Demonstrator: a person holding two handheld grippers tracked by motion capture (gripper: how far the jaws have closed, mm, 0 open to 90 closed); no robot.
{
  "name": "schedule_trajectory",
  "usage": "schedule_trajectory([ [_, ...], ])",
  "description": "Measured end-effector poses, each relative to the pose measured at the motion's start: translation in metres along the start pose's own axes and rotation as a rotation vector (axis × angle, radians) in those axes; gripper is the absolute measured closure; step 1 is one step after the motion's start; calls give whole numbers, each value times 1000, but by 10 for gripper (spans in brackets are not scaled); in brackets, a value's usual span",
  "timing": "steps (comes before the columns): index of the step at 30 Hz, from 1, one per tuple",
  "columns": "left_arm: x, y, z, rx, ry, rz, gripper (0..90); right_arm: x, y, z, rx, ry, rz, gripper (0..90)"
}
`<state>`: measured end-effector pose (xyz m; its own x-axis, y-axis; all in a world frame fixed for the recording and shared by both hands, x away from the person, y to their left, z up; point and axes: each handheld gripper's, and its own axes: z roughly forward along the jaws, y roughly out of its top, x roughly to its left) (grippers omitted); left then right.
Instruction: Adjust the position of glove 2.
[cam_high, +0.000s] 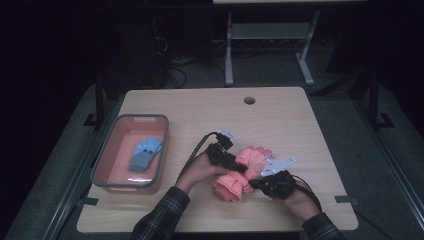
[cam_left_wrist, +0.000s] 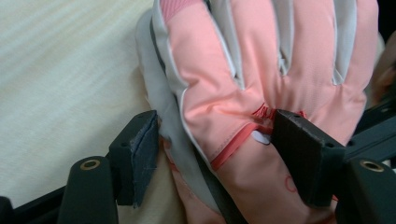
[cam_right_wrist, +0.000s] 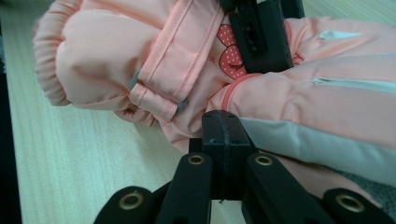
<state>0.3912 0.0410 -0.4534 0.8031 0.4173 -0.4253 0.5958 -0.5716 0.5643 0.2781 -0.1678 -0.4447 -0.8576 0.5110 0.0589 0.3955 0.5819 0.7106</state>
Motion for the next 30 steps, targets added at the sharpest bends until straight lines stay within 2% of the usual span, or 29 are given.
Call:
schedule_trajectory([
  [2, 3, -2, 1, -7, -30, -36, 307, 0, -1, 1, -3, -3, 0, 900],
  [5, 5, -6, 5, -2, -76, -65, 280, 1, -2, 3, 2, -4, -3, 900],
  [7, 5, -7, 7, 2, -104, -64, 249, 2, -4, 4, 12, -2, 0, 900],
  [10, 2, -6, 9, 19, -119, -50, 235, 2, -6, 5, 10, 2, -3, 900],
  [13, 2, -6, 10, 29, -164, -60, 314, 2, -6, 5, 18, 3, -4, 900],
  [16, 2, -6, 7, 31, -192, -44, 473, 1, -6, 5, 14, 3, -5, 900],
  [20, 1, -5, 4, 29, -198, -32, 637, 1, -6, 5, 13, 11, -2, 900],
  [23, 1, -4, 1, 17, -204, -16, 690, 0, -6, 1, -8, 32, 2, 879],
  [25, 0, -2, -4, 8, -199, -12, 697, 0, -7, -4, -27, 58, 2, 762],
  [26, -1, 0, -8, -3, -180, -13, 699, 0, -8, -9, -46, 67, 7, 685],
  [30, -2, 4, -28, -34, -96, 2, 700, -6, -19, -27, -103, 5, 38, 543],
])
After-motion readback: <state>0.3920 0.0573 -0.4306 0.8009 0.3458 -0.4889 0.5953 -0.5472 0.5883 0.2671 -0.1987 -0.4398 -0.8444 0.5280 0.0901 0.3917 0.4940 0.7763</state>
